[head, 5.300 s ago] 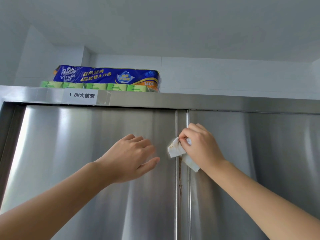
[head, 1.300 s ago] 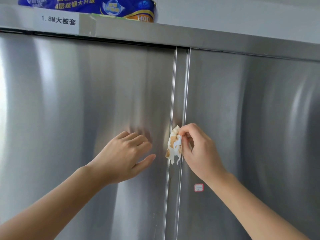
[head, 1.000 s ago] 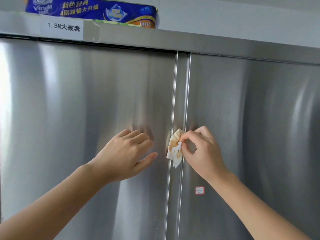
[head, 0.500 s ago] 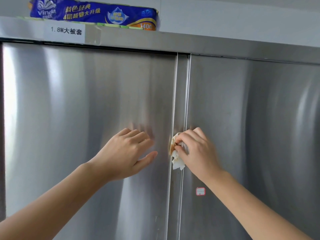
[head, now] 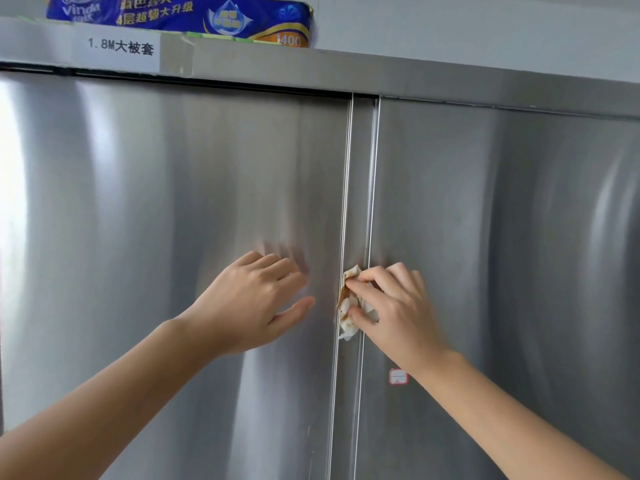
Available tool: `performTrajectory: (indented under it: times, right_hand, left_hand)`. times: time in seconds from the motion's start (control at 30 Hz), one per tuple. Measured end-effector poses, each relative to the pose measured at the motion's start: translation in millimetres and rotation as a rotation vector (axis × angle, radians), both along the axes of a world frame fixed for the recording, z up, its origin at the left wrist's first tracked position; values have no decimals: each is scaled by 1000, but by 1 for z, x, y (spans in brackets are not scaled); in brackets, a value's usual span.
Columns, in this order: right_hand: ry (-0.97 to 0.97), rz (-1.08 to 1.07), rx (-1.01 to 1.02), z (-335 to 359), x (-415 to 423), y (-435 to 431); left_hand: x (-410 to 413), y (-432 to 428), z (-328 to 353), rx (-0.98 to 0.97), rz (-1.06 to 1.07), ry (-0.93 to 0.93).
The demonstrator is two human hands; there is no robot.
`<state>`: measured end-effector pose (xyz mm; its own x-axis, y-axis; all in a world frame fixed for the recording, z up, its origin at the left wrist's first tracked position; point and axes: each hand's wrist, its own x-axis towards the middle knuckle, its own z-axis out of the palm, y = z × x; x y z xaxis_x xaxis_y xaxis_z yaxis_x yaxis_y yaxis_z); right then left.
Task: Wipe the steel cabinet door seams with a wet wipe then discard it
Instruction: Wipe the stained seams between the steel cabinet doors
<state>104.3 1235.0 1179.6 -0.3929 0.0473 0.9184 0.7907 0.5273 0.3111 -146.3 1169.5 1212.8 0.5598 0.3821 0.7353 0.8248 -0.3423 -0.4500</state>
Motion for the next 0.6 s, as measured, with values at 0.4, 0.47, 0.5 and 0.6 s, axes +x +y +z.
performTrajectory:
  times: [0.4,0.47,0.5,0.6]
  right_hand:
    - [75,3,90,-5,-6,1]
    - [60,12,65,-27,-4,1]
    - [46,22,47,-41,-3,0]
    - [-12,44,-17,-84,1,-3]
  left_hand:
    - [-1,3,-11,50,-44,38]
    - [-2,2,-20,34,-48,52]
    - [-3,1,-24,22,-47,54]
    - [-4,-3,-39,-10,-41,59]
